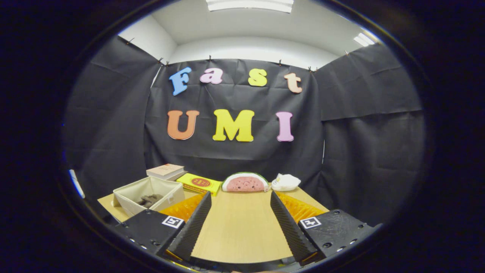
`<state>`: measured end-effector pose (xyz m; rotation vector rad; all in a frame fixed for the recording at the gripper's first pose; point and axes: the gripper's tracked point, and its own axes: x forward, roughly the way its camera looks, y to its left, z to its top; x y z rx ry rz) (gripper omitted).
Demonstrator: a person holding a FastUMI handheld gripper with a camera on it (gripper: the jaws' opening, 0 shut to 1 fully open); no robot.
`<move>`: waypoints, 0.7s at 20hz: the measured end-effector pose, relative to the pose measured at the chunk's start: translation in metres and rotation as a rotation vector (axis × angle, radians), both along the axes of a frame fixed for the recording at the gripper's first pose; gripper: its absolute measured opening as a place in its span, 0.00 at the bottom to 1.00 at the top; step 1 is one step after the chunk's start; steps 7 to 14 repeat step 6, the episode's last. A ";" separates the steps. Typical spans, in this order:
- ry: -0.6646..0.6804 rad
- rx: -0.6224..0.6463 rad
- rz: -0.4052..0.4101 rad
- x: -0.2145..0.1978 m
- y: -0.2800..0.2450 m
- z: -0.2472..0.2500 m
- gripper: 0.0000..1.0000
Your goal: Open the storage box then place both shoes into the box .Put the left shoe in first, then the right shoe, with the right side of both shoes facing outward in a uniform manner.
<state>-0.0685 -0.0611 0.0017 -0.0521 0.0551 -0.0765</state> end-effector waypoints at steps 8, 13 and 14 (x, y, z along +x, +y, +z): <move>-0.017 -0.001 0.013 -0.008 0.004 -0.003 0.95; -0.017 -0.001 0.013 -0.008 0.004 -0.003 0.95; -0.017 -0.001 0.013 -0.008 0.004 -0.003 0.95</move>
